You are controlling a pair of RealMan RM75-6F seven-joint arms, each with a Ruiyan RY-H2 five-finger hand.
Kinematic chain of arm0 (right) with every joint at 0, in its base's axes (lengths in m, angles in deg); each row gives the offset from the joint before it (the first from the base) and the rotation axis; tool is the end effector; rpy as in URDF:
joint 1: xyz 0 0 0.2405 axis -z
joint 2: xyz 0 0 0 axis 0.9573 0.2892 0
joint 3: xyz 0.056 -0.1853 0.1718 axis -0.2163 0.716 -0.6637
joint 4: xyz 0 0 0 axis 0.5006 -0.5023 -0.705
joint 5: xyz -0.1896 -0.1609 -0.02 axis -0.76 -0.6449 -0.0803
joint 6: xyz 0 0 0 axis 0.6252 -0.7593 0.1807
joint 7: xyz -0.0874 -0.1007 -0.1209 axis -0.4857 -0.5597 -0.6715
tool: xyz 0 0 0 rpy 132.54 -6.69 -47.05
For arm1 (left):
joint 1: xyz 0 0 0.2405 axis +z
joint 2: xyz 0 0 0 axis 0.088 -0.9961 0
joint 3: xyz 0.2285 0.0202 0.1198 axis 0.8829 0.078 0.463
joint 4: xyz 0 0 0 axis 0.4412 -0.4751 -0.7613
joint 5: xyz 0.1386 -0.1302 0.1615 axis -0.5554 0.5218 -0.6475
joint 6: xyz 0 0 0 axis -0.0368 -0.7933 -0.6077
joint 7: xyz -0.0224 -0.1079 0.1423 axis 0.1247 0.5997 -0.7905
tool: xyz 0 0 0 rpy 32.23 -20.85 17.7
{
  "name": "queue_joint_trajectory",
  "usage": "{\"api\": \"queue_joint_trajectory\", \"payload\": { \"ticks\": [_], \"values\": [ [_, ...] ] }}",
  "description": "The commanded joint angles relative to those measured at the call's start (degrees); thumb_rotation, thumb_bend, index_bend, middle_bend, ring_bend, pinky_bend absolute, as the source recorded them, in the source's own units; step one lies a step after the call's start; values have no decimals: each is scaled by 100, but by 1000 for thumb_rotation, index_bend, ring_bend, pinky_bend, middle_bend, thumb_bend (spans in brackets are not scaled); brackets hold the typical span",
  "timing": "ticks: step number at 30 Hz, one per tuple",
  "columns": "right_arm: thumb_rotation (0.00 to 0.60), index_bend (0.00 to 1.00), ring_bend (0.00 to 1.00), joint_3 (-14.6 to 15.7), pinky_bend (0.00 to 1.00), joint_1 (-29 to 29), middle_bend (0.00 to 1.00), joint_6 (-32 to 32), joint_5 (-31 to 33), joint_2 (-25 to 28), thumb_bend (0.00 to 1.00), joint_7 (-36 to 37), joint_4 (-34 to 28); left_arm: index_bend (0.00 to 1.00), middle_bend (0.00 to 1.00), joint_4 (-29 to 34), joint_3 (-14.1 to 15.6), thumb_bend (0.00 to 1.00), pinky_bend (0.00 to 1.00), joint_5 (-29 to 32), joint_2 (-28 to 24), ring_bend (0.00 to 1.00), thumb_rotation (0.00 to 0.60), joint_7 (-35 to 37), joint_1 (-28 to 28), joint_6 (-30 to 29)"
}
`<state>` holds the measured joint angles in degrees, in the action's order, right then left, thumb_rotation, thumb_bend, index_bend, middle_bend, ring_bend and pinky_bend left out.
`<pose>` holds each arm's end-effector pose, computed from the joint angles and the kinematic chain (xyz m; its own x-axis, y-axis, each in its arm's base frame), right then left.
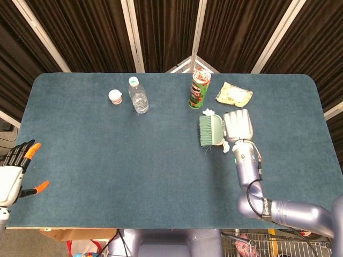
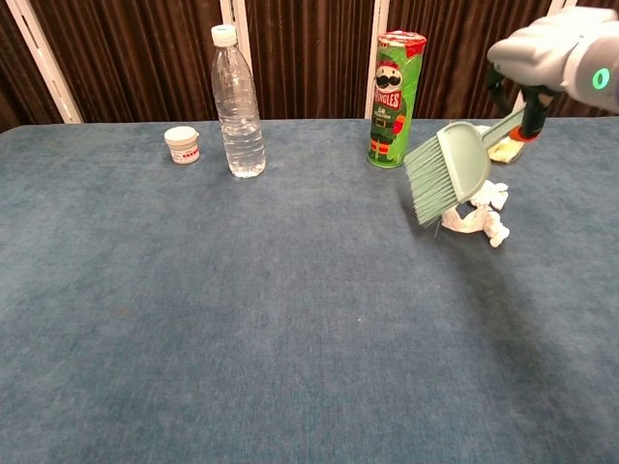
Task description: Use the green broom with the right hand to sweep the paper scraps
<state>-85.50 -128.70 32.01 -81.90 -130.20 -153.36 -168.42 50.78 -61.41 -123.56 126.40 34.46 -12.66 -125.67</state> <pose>-0.1178 -0.4450 0.0141 0.8380 -0.1300 0.5300 -0.5411 -0.0721 0.8379 -0.3115 0.2326 0.1183 0.3053 0.0108 0.9522 0.9474 -0.1046 -0.3025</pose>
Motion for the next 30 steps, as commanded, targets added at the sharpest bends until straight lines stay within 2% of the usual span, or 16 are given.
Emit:
{"api": "queue_joint_trajectory", "payload": {
  "ticks": [1, 7, 15, 21, 30],
  "values": [
    [600, 789, 1000, 45, 960, -197, 1000, -335, 295, -316, 665, -110, 463, 0, 0, -1, -7, 0, 30, 41, -12, 0, 600, 26, -15, 41],
    [600, 796, 1000, 214, 960, -284, 1000, -626, 593, -556, 667, -205, 1080, 0, 0, 3, -34, 0, 30, 145, -34, 0, 600, 92, -31, 110],
    [600, 796, 1000, 517, 960, -141, 1000, -532, 696, -456, 670, -330, 1458, 0, 0, 33, -16, 0, 30, 124, -48, 0, 600, 98, -18, 90],
    [600, 796, 1000, 642, 960, 10, 1000, -299, 699, -125, 671, -402, 1422, 0, 0, 66, 2, 0, 30, 87, -54, 0, 600, 101, -15, 78],
    [600, 796, 1000, 774, 960, 156, 1000, 18, 640, 475, 671, -587, 1027, 0, 0, 120, 22, 0, 30, -21, -45, 0, 600, 55, -13, 12]
  ]
}}
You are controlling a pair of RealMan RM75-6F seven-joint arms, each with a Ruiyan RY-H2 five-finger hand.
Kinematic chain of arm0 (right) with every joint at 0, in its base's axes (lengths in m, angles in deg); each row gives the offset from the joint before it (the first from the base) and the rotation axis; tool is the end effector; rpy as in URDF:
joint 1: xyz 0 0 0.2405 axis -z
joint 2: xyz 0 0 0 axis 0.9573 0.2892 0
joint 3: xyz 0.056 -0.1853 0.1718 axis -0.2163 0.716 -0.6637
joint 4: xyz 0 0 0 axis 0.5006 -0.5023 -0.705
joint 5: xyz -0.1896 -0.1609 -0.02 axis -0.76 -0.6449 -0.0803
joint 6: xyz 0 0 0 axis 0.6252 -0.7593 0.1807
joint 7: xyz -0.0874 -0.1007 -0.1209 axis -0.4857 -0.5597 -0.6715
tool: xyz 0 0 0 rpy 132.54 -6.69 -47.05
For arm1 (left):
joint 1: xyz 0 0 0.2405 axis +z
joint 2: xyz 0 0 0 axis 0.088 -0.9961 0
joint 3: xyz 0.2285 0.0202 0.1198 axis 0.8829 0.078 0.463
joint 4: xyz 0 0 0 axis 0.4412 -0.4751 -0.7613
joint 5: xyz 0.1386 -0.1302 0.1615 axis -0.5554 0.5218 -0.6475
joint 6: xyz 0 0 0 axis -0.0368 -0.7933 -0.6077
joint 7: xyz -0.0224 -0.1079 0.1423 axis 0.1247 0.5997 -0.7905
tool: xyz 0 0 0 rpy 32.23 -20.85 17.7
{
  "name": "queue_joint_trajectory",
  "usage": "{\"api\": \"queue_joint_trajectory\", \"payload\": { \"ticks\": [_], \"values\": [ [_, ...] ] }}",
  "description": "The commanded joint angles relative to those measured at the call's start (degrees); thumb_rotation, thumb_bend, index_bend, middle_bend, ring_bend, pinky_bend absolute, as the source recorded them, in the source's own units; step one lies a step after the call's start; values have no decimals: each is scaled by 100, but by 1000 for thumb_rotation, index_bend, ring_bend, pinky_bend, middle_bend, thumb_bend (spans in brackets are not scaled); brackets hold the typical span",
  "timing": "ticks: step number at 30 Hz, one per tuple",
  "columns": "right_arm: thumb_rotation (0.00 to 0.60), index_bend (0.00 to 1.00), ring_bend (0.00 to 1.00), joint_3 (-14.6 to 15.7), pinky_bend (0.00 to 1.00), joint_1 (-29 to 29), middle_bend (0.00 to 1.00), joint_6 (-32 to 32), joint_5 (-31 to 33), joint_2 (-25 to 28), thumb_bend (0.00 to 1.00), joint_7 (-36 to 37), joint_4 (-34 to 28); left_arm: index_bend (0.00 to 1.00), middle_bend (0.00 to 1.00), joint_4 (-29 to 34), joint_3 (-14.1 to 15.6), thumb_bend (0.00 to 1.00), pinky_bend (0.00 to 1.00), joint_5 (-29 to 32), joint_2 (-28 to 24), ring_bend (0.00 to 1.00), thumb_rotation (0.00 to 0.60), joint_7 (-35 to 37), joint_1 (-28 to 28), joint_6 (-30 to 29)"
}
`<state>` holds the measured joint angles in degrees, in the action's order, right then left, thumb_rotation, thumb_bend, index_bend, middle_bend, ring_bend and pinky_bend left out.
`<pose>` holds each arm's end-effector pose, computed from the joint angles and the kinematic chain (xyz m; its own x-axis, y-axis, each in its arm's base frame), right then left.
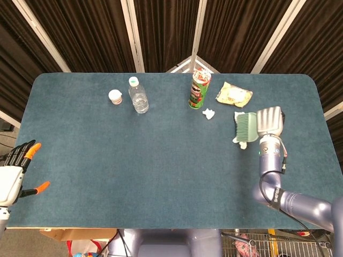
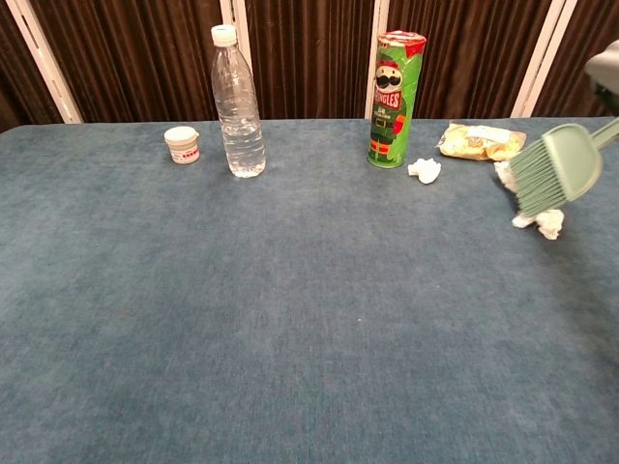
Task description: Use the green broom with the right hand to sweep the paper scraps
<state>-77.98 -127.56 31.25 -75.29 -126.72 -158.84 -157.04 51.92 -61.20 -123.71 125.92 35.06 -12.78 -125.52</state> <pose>-0.2206 -0.4688 0.0660 0.9270 -0.2513 0.2785 -0.2618 0.0984 0.9601 -0.3074 0.2318 0.1178 0.2854 0.0193 0.9582 0.9532 -0.1093 -0.2817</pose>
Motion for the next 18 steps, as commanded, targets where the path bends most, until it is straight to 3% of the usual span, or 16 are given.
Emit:
{"api": "queue_joint_trajectory", "payload": {
  "ticks": [1, 11, 18],
  "values": [
    [600, 797, 1000, 17, 960, 50, 1000, 130, -30, 180, 671, -38, -159, 0, 0, 8, 2, 0, 30, -10, 4, 0, 600, -10, -3, -2],
    [600, 796, 1000, -385, 960, 46, 1000, 369, -238, 882, 671, 329, -1368, 0, 0, 41, 0, 0, 30, -12, 19, 0, 600, -61, -29, 25],
    [600, 796, 1000, -407, 960, 214, 1000, 487, -621, 1163, 670, 780, -2161, 0, 0, 18, -2, 0, 30, 16, 10, 0, 600, -27, -33, 43]
  ]
}}
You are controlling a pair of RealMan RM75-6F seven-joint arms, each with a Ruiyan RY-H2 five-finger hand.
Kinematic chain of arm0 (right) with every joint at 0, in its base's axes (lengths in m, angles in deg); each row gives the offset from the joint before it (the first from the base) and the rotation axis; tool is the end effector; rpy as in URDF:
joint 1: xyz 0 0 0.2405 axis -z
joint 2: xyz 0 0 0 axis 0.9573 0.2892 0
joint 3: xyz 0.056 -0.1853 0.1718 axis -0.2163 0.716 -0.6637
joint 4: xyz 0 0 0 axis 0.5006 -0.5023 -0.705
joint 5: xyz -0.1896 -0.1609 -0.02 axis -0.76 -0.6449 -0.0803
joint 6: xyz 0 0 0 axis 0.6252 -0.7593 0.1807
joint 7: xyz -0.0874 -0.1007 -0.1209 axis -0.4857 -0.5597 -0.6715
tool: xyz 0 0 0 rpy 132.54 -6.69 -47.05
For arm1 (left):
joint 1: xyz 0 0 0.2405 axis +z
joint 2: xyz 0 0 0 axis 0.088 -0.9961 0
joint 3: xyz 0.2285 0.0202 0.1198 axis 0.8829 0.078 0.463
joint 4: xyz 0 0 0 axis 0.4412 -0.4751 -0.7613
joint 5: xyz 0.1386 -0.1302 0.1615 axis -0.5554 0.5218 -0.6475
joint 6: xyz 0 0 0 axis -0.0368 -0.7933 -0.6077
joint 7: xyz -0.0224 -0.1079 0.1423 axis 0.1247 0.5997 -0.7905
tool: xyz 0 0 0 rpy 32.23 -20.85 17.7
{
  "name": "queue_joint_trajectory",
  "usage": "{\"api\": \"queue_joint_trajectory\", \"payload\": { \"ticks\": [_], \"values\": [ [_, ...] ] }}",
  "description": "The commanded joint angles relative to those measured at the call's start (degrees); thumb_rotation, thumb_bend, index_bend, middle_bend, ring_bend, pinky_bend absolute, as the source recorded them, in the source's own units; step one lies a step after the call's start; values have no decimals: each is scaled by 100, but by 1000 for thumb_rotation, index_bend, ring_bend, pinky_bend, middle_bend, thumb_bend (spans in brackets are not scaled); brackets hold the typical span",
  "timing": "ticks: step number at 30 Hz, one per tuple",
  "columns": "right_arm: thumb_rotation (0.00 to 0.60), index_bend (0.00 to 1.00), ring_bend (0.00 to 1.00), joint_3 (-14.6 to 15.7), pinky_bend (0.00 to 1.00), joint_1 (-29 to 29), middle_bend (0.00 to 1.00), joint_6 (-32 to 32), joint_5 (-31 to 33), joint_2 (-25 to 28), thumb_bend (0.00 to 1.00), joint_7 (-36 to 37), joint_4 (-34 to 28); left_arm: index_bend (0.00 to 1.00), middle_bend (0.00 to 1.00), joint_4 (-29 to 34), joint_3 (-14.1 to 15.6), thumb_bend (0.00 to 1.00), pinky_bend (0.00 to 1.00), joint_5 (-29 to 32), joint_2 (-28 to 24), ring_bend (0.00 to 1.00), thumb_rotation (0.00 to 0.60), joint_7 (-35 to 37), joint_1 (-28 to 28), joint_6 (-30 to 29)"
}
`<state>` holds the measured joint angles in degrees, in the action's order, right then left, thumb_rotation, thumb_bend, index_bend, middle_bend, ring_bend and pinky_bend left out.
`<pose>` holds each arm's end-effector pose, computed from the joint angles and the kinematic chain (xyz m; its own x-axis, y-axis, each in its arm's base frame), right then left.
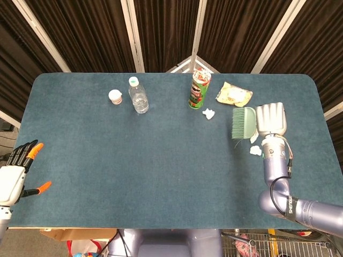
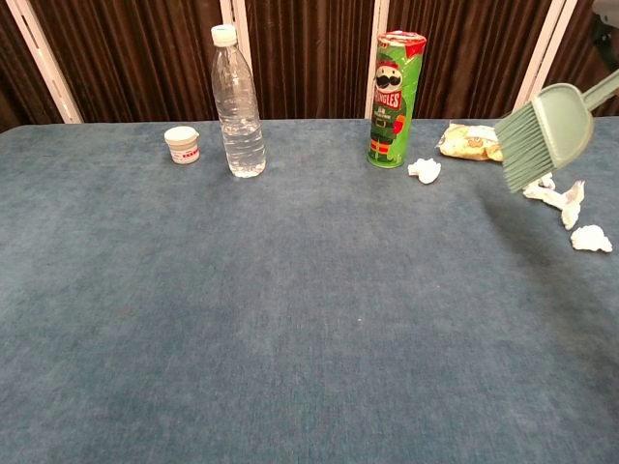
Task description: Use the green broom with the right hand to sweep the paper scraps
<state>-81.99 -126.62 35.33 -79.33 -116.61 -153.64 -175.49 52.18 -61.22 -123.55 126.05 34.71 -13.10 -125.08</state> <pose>-0.1618 -0.4408 0.0957 0.8873 -0.1424 0.4387 -0.4348 0.0593 0.8986 -0.3057 0.2334 0.1155 0.2854 0.0249 0.9581 0.9532 -0.1117 -0.2810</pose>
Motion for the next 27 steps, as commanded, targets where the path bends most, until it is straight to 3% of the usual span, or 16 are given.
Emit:
{"api": "queue_joint_trajectory", "payload": {
  "ticks": [1, 7, 14, 27],
  "values": [
    [600, 797, 1000, 22, 960, 220, 1000, 116, -323, 208, 671, 431, -501, 0, 0, -12, 4, 0, 30, -3, -7, 0, 600, 25, 2, -2],
    [600, 796, 1000, 387, 960, 779, 1000, 244, -1054, 474, 671, 1187, -1280, 0, 0, -22, 21, 0, 30, -52, -16, 0, 600, 50, 17, -48],
    [600, 796, 1000, 800, 960, 1228, 1000, 44, -1597, 260, 671, 1912, -1832, 0, 0, 16, 54, 0, 30, -112, 12, 0, 600, -69, 16, -54],
    [600, 780, 1000, 957, 960, 1305, 1000, -199, -1559, -834, 671, 2185, -1517, 0, 0, 12, 42, 0, 30, -64, 49, 0, 600, -178, 28, -66]
  ]
}}
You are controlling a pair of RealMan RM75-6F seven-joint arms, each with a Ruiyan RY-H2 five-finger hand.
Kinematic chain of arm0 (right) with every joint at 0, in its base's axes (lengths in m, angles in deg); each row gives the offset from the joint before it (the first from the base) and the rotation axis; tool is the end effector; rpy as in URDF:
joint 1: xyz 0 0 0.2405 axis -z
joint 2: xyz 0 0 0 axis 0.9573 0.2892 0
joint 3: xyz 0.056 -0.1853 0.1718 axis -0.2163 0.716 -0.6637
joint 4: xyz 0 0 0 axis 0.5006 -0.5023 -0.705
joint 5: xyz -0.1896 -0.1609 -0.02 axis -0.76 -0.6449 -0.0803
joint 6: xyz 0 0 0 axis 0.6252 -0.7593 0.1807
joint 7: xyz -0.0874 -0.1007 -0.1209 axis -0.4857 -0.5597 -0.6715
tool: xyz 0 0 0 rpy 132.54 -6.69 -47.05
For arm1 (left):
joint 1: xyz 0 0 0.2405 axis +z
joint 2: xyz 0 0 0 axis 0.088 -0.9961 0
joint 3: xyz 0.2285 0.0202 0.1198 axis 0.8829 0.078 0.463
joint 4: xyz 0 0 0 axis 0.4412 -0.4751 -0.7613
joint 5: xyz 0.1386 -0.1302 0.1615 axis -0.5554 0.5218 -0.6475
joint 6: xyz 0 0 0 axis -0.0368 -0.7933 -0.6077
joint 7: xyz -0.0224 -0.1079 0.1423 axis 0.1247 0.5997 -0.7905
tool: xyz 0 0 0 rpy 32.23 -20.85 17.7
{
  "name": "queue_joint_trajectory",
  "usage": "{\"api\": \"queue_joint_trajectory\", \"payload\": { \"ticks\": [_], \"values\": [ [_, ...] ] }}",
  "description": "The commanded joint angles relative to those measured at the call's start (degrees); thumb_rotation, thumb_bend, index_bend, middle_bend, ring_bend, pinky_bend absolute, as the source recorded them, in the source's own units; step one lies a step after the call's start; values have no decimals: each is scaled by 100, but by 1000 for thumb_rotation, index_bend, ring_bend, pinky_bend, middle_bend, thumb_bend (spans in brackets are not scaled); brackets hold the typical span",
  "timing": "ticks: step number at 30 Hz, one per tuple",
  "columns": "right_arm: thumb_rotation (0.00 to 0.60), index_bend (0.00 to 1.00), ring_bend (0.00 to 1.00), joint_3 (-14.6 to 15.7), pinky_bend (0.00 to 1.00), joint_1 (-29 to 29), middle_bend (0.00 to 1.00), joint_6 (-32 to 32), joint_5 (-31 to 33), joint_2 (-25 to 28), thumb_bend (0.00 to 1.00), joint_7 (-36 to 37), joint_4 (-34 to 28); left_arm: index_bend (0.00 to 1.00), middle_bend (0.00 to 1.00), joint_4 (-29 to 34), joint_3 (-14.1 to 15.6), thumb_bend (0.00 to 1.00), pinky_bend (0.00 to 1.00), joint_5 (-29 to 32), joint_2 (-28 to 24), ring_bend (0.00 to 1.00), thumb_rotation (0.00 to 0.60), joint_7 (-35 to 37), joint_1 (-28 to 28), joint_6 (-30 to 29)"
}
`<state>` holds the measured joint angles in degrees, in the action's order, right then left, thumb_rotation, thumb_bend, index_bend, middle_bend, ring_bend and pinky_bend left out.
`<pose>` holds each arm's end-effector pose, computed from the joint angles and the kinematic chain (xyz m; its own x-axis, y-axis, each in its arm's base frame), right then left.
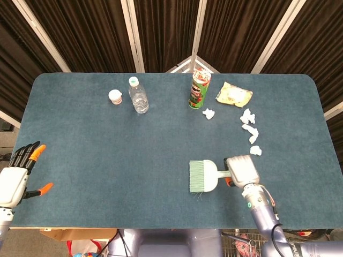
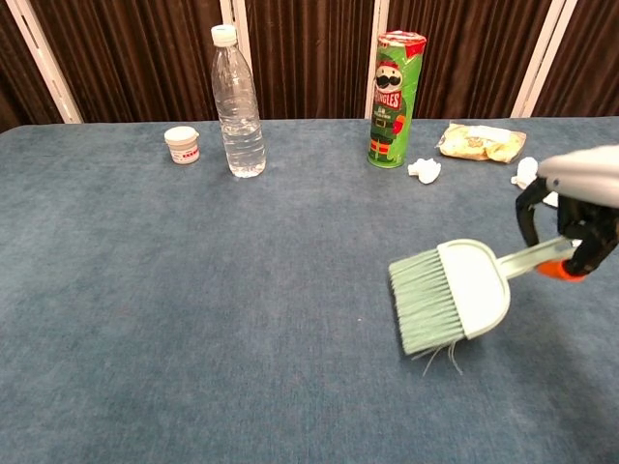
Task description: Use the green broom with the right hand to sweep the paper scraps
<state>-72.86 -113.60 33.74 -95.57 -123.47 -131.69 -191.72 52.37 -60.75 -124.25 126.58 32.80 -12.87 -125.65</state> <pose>-0.1631 -0.3017 -0.0121 0.5716 -0.3832 0.7255 -0.8165 -0.1775 0.5495 -0.3029 0.2297 0.1115 0.3061 0.0231 0.9517 0.9458 -0.1209 -0.3013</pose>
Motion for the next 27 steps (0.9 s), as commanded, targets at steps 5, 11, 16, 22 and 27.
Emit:
{"api": "queue_joint_trajectory", "payload": {
  "ticks": [5, 11, 16, 22, 27],
  "values": [
    [600, 334, 952, 203, 850, -7, 978, -57, 198, -237, 549, -222, 273, 0, 0, -29, -8, 0, 30, 9, -16, 0, 600, 53, 21, -41],
    [600, 26, 627, 408, 638, 27, 649, 287, 256, -231, 360, -669, 326, 0, 0, -45, -4, 0, 30, 10, -20, 0, 600, 62, 35, -59],
    [600, 0, 293, 665, 279, 244, 311, 643, -61, -118, 349, -716, 187, 0, 0, -60, 0, 0, 30, 21, -18, 0, 600, 9, 53, -77],
    [600, 0, 23, 1214, 83, 878, 62, 1354, -1441, 328, 348, -43, 236, 0, 0, -101, -9, 0, 30, 34, -14, 0, 600, -84, 107, -173],
    [600, 0, 0, 1671, 0, 1617, 0, 1937, -2745, 713, 323, 1324, 832, 0, 0, -175, 37, 0, 30, 18, -2, 0, 600, -150, 185, -251]
  ]
}}
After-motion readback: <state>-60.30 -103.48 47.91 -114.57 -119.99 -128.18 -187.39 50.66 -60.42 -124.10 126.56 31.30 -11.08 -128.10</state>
